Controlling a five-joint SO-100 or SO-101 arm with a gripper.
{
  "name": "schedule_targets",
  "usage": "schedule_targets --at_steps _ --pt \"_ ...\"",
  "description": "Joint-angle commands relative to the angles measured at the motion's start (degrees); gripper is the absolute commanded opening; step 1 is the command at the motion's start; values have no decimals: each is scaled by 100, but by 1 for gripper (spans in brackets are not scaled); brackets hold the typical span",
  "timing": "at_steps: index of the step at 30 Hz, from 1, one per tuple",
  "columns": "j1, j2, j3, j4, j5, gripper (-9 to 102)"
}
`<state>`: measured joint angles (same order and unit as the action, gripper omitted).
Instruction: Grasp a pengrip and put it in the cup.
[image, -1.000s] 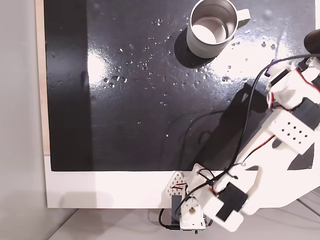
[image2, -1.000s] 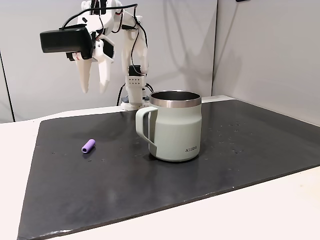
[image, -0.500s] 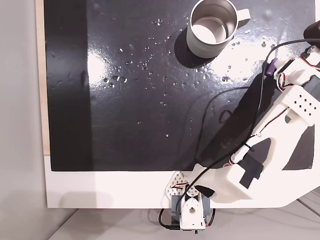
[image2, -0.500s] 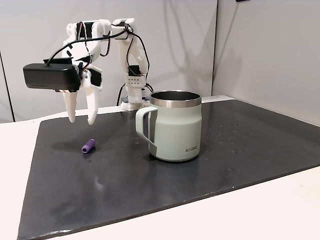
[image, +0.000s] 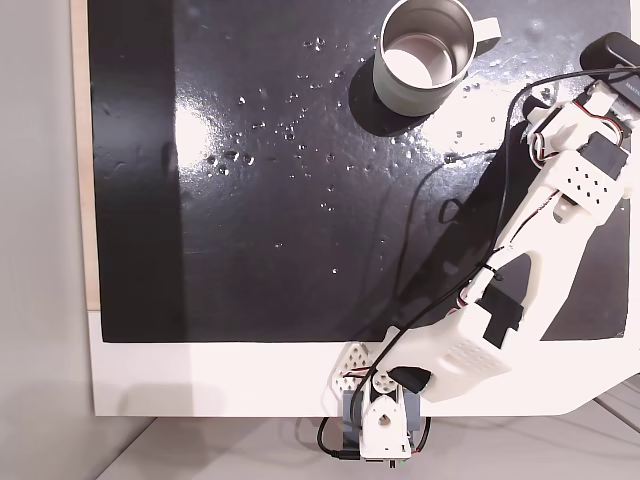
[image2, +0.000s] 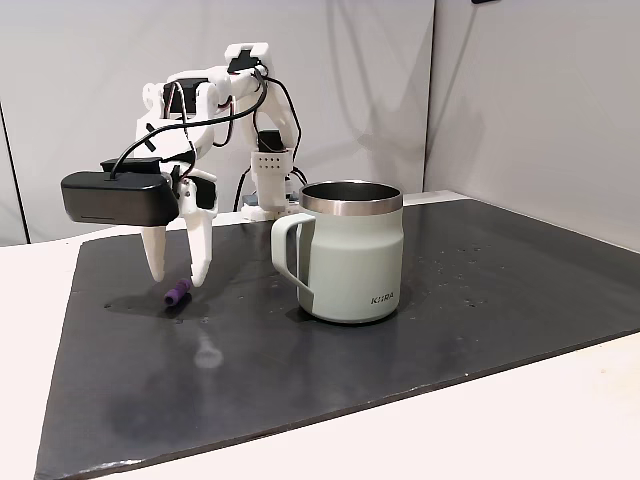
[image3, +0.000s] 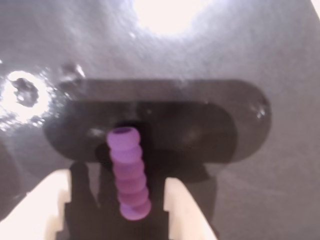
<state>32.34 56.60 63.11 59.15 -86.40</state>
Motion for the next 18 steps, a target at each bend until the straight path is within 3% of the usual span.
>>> schedule_targets --at_steps 1,18 --pt "-123 141 -149 -202 79 24" --pt "-26 220 914 -1274 -290 20"
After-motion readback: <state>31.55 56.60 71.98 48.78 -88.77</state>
